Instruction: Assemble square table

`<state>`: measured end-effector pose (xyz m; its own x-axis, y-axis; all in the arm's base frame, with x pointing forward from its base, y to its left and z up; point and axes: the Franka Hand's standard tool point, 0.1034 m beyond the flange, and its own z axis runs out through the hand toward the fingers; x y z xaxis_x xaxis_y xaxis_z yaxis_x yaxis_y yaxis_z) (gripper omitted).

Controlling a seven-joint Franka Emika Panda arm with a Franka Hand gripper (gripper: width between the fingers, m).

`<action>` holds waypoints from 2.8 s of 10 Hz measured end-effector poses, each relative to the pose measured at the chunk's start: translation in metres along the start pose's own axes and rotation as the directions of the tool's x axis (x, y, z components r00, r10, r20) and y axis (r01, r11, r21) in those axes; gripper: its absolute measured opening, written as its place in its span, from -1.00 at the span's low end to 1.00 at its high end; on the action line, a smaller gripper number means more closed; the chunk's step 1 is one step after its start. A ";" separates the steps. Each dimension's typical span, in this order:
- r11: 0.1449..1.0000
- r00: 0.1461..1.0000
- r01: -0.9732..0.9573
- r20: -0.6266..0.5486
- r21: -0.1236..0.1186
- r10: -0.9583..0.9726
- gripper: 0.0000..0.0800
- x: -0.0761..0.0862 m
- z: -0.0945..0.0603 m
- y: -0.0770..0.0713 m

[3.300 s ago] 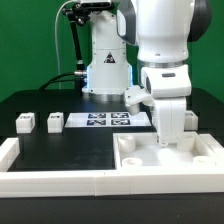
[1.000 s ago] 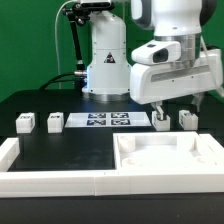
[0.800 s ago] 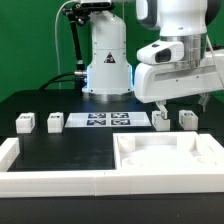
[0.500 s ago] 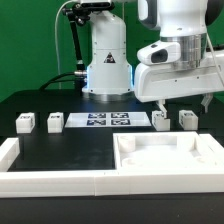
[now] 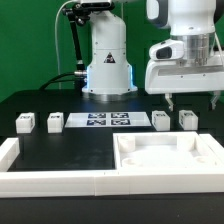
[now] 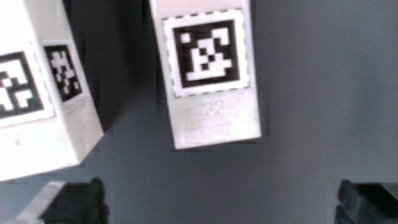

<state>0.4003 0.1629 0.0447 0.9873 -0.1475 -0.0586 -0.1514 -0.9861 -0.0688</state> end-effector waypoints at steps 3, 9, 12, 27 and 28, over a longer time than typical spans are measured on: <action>0.999 0.997 0.030 0.065 -0.020 -0.028 0.62 -0.003 0.001 0.004; 0.996 0.894 0.073 0.446 -0.059 -0.039 0.62 -0.010 0.007 0.010; 0.994 0.798 0.080 0.602 -0.075 -0.019 0.62 -0.013 0.009 0.012; 0.995 0.729 0.089 0.683 -0.037 -0.040 0.62 -0.040 0.035 -0.002; 0.995 0.728 0.090 0.685 -0.043 -0.036 0.62 -0.042 0.036 -0.003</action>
Offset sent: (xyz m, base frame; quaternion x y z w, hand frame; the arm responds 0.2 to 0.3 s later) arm -0.0036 0.0089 -0.0089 -0.0023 -0.1323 -0.0166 0.9911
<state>0.3574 0.1750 0.0118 0.6917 -0.0195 -0.7219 -0.0602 -0.9977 -0.0308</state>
